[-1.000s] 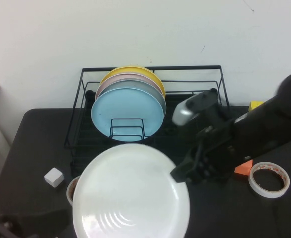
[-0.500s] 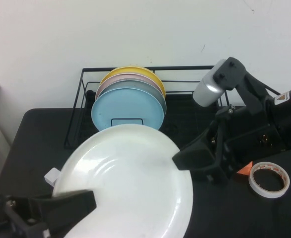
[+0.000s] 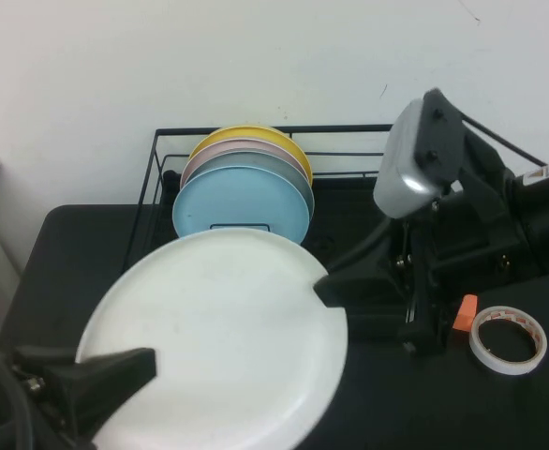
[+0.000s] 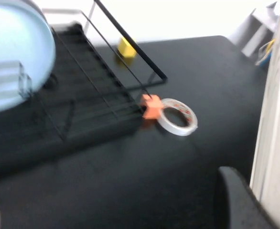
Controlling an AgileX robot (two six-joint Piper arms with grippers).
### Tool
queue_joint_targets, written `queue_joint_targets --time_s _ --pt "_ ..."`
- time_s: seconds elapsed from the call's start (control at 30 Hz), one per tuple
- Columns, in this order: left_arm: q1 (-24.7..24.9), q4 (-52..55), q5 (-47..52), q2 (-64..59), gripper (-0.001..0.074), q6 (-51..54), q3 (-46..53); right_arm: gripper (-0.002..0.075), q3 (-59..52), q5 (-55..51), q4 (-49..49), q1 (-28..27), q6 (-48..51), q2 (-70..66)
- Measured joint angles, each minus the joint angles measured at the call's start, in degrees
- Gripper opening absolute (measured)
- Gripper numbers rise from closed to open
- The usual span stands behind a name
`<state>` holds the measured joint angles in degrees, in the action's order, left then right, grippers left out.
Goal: Place plate on rack
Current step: Hand over the plate, then place the plate on the rack
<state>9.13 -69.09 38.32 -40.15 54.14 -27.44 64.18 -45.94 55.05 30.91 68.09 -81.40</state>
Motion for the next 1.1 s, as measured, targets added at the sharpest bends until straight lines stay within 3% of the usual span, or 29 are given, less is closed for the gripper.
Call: queue_joint_targets --time_s 0.1,0.3,0.43,0.57,0.67,0.73,0.8,0.97,1.1 --pt "0.0 0.0 -1.1 0.1 0.0111 5.3 0.0 0.0105 0.0 -0.2 5.5 -0.1 7.8 -0.1" --pt "0.0 1.2 -0.1 -0.2 0.0106 15.7 0.1 0.0400 0.1 -3.7 18.0 0.6 16.4 0.4" --pt "0.0 0.7 -3.7 -0.2 0.0106 22.1 0.1 0.0455 0.1 -4.9 19.0 -0.4 20.0 2.9" --pt "0.0 -2.9 -9.6 -0.2 0.0106 33.8 0.1 0.0386 0.1 -6.0 17.7 -2.5 20.9 7.6" --pt "0.0 -8.8 -12.7 -0.2 0.0106 49.1 0.1 0.0249 0.1 -7.7 12.6 -3.8 21.1 13.2" --pt "0.0 -13.2 -14.5 -1.2 0.0106 58.6 0.1 0.0117 0.1 -10.3 6.0 -4.0 20.8 17.1" --pt "0.0 -17.3 -16.6 -3.4 0.0106 66.0 -0.7 0.0055 0.1 -13.1 -1.2 -4.0 18.1 20.3" --pt "0.0 -20.6 -18.6 -12.7 0.0106 74.7 -6.4 0.0008 -1.2 -16.1 -22.2 -4.0 2.9 26.6" --pt "0.0 -20.9 -18.6 -21.1 0.0106 80.5 -12.6 0.0004 -6.3 -15.7 -32.4 -4.1 -3.9 31.6"
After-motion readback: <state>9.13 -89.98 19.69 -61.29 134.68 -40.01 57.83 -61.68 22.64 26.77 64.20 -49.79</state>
